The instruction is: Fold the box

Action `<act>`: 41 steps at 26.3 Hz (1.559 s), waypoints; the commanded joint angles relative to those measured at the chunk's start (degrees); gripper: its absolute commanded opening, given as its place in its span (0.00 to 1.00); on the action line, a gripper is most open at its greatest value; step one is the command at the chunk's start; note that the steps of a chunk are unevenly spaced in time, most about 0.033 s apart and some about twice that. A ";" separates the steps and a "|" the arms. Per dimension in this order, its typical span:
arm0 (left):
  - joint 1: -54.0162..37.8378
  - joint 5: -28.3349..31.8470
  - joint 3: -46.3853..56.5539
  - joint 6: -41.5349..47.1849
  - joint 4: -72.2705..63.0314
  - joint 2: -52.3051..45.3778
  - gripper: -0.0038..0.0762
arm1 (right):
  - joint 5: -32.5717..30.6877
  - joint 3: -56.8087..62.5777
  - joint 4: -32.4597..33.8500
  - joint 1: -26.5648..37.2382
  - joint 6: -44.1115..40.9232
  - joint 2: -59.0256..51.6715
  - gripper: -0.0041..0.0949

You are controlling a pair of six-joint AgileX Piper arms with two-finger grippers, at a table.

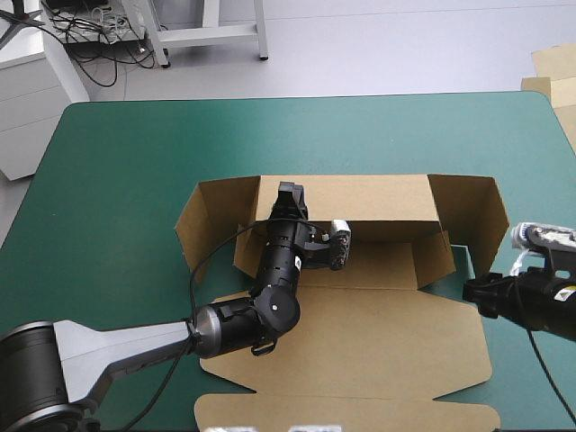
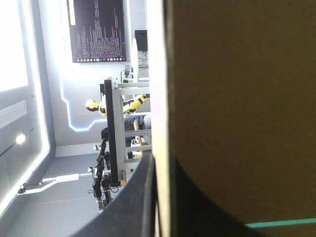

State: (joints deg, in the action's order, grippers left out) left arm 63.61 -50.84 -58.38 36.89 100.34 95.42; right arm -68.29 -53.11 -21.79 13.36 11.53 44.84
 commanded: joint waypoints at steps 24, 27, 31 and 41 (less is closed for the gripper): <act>1.70 3.85 -0.50 -0.16 2.83 -1.81 0.04 | -0.79 -51.72 -3.51 0.42 -0.57 45.89 0.65; 1.70 3.76 -0.50 -0.16 2.83 -1.81 0.04 | -0.54 -51.73 -6.69 0.42 1.36 50.84 0.65; 1.70 3.51 -0.50 -0.16 2.83 -1.81 0.04 | -0.96 -51.73 -6.63 -0.73 1.72 53.22 0.65; 1.70 2.78 -0.50 -0.16 2.83 -1.81 0.04 | -3.53 -50.70 1.35 -4.15 -0.97 55.42 0.63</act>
State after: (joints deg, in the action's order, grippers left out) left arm 64.25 -50.92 -58.20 36.46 100.41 95.04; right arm -71.02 -102.65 -21.33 9.18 12.00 103.43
